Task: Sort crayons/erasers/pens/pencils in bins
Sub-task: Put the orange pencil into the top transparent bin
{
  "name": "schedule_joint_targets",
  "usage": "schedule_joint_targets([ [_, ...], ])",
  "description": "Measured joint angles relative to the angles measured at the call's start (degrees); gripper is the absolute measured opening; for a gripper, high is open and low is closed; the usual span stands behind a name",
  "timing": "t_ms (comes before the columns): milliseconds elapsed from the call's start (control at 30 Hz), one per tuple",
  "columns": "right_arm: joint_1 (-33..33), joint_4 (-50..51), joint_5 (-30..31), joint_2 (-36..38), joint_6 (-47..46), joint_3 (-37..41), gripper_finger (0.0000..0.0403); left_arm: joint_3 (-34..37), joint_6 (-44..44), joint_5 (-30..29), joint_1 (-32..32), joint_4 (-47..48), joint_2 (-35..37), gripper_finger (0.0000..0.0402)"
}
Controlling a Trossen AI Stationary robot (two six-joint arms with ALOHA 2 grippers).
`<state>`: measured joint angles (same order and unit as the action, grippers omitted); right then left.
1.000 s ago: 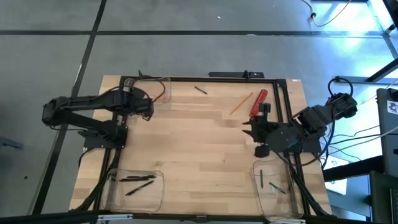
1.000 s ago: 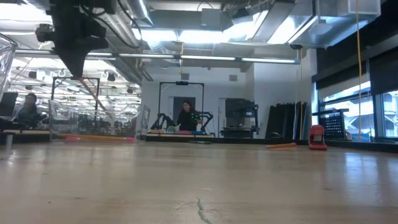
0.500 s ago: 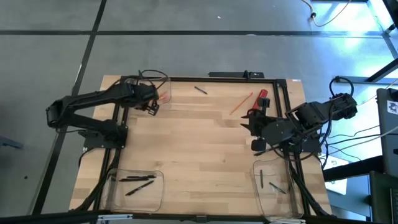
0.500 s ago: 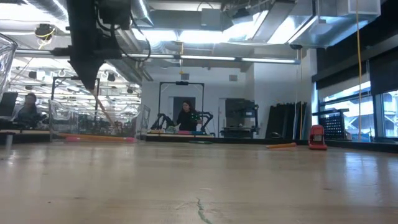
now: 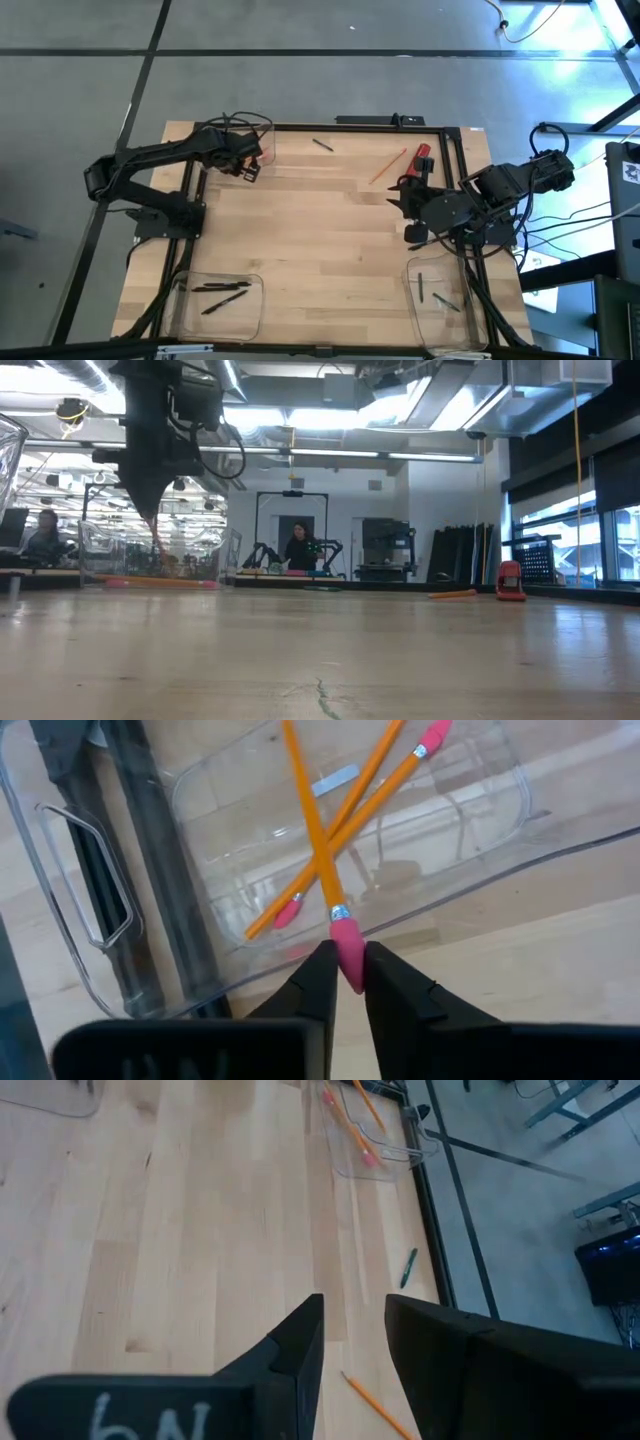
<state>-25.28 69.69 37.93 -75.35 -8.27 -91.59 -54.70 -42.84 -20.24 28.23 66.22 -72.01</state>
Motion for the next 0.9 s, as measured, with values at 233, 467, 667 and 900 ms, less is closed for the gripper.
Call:
schedule_joint_targets([
  [233, 0.0, 0.0, 0.0, 0.0, 0.0, 0.0, 0.0111, 0.0, 1.2, 0.5, 0.0, 0.0, 0.0, 0.0082],
  [467, 0.0, 0.0, 0.0, 0.0, 0.0, 0.0, 0.0111, 0.0, 1.0, 0.7, 0.8, -0.8, 0.0, 0.0105],
  [667, 0.0, 0.0, 0.0, 0.0, 0.0, 0.0, 0.0111, -1.7, 2.9, 8.4, 0.5, -2.5, 0.0, 0.0101],
  [900, 0.0, 0.0, 0.0, 0.0, 0.0, 0.0, 0.0111, -1.3, 4.1, 13.3, 0.5, -2.1, 0.0, 0.01],
])
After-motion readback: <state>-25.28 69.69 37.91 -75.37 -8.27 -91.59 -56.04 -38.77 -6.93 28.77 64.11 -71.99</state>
